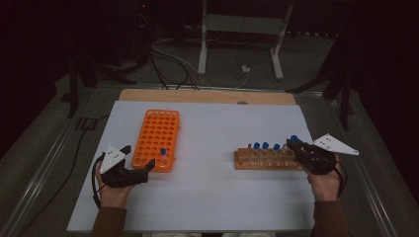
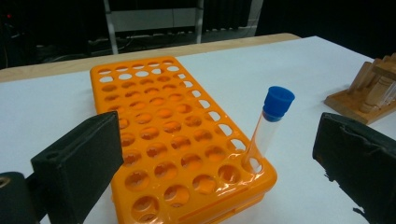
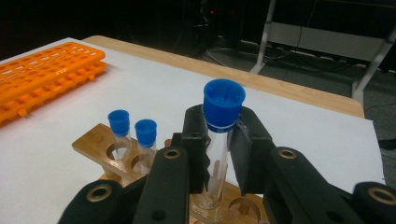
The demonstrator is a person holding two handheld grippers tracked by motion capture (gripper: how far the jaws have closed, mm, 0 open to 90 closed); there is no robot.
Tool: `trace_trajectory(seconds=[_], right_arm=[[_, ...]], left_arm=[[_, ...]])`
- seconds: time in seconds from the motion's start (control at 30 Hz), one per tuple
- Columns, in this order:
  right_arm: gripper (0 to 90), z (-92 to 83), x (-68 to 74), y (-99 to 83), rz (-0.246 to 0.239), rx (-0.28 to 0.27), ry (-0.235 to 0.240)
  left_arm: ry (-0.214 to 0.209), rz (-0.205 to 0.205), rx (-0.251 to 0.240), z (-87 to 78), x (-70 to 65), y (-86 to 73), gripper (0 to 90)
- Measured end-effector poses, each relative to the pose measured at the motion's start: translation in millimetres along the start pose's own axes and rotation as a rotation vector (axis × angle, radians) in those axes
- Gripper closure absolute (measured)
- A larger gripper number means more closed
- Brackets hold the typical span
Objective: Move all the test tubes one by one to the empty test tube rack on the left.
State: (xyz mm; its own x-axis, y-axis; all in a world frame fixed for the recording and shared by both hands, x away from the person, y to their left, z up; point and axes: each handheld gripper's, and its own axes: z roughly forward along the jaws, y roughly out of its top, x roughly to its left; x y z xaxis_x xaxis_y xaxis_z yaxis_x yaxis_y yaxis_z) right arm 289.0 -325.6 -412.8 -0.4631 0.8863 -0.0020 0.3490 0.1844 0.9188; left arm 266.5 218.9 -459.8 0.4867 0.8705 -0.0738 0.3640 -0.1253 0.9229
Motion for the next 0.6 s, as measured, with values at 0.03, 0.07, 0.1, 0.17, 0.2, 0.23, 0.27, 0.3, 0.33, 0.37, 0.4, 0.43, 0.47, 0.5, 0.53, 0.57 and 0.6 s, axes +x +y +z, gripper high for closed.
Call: trace_trajectory(seconds=[0.03,0.07,0.1,0.17,0.2,0.23,0.27,0.3,0.33,0.37,0.4,0.43,0.47,0.5,0.53,0.57,0.6], right_arm=[[76.3,-0.9,0.4,0.6,-0.003,-0.001,0.001],[76.3,-1.8,1.2,1.2,-0.006,-0.004,0.003],[76.3,-2.9,2.1,2.0,-0.008,-0.006,0.007],[76.3,-5.0,4.3,3.6,-0.014,-0.01,0.011],[76.3,-5.8,5.3,4.4,-0.016,-0.011,0.012],[76.3,-6.5,6.4,5.3,-0.019,-0.012,0.016],[76.3,-7.1,7.2,6.2,-0.025,-0.012,0.017],[76.3,-7.7,8.2,7.1,-0.026,-0.01,0.021],[76.3,-8.1,9.3,7.9,-0.031,-0.01,0.024],[76.3,-8.7,10.5,8.6,-0.037,-0.008,0.026],[76.3,-9.3,11.8,9.2,-0.039,-0.007,0.031],[76.3,-9.9,13.2,9.8,-0.044,-0.007,0.036],[76.3,-10.2,14.7,10.1,-0.048,-0.005,0.041],[76.3,-10.4,16.3,10.4,-0.051,-0.003,0.046],[76.3,-10.3,18.1,10.6,-0.054,-0.002,0.053],[76.3,-9.9,20.0,10.7,-0.058,0.0,0.058],[76.3,-9.2,22.0,10.9,-0.061,0.002,0.065]], left_arm=[[-0.001,0.001,-0.003,-0.4,-0.6,0.6,2.3],[-0.001,0.002,-0.007,-0.8,-1.2,1.3,2.2],[0.001,0.008,-0.008,-1.5,-1.7,2.2,2.2],[0.0,0.009,-0.019,-3.0,-2.3,4.0,2.2],[-0.002,0.007,-0.023,-3.8,-2.5,5.0,2.2],[-0.002,0.007,-0.027,-4.5,-2.7,5.9,2.2],[-0.004,0.006,-0.031,-4.7,-3.2,6.8,2.3],[-0.007,0.005,-0.036,-4.8,-3.7,7.6,2.3],[-0.011,0.005,-0.037,-5.0,-4.3,8.4,2.2],[-0.012,0.007,-0.04,-4.8,-5.1,9.3,2.3],[-0.016,0.009,-0.041,-4.7,-6.0,10.2,2.2],[-0.019,0.015,-0.04,-4.6,-7.0,11.2,2.3],[-0.022,0.02,-0.042,-4.3,-8.0,12.2,2.3],[-0.024,0.02,-0.044,-4.1,-9.3,13.2,2.2],[-0.028,0.024,-0.046,-3.8,-10.6,14.2,2.3],[-0.031,0.026,-0.048,-3.5,-12.1,15.2,2.3],[-0.034,0.03,-0.048,-3.4,-13.0,16.3,2.3]])
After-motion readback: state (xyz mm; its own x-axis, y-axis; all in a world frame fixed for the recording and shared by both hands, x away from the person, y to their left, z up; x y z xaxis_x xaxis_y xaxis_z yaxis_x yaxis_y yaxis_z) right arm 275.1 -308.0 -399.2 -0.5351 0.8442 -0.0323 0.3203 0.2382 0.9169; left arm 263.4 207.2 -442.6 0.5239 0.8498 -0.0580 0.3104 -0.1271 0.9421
